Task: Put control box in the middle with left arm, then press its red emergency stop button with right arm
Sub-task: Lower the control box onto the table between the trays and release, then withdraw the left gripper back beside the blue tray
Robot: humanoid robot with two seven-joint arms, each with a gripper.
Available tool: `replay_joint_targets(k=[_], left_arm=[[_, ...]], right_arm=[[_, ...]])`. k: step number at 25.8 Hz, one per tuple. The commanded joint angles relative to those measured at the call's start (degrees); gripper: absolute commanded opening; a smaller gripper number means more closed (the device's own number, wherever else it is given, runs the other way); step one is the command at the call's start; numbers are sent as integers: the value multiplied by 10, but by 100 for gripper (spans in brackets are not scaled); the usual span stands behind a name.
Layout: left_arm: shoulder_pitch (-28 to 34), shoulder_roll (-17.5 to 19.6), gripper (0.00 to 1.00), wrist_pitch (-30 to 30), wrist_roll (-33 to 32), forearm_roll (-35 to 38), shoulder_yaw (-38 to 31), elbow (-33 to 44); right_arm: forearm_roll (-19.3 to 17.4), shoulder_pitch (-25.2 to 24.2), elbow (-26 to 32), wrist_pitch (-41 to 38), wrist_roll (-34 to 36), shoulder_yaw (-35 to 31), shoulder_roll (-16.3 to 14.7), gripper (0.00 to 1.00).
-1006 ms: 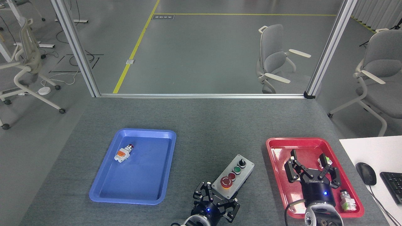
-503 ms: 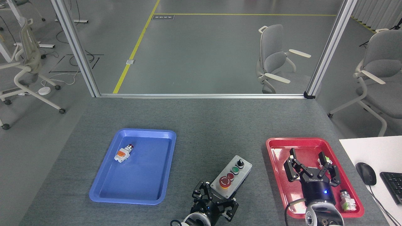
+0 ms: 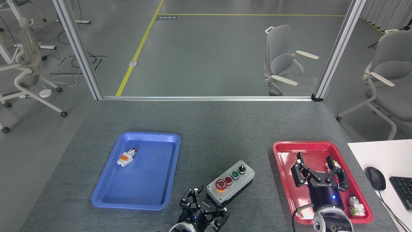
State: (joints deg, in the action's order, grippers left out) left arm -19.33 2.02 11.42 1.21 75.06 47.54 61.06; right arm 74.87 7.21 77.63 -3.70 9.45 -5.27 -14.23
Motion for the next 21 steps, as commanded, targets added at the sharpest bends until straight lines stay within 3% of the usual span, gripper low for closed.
replay_joint_targets(k=[1, 6, 11, 16, 21], left_arm=[[42, 60, 98, -7, 0, 0, -12, 75], [124, 123, 98, -52, 1, 0, -92, 182], [195, 141, 98, -140, 1, -1, -263, 262], [187, 133, 98, -219, 1, -13, -453, 262], [98, 138, 98, -221, -1, -105, -540, 210]], right_arm=[[0, 0, 0, 0, 0, 1, -1, 98], [0, 0, 0, 0, 0, 1, -2, 98], [0, 0, 0, -1, 0, 1, -2, 98], [-1, 2, -2, 0, 0, 2, 0, 98], [-1, 3, -4, 3, 0, 3, -2, 98]])
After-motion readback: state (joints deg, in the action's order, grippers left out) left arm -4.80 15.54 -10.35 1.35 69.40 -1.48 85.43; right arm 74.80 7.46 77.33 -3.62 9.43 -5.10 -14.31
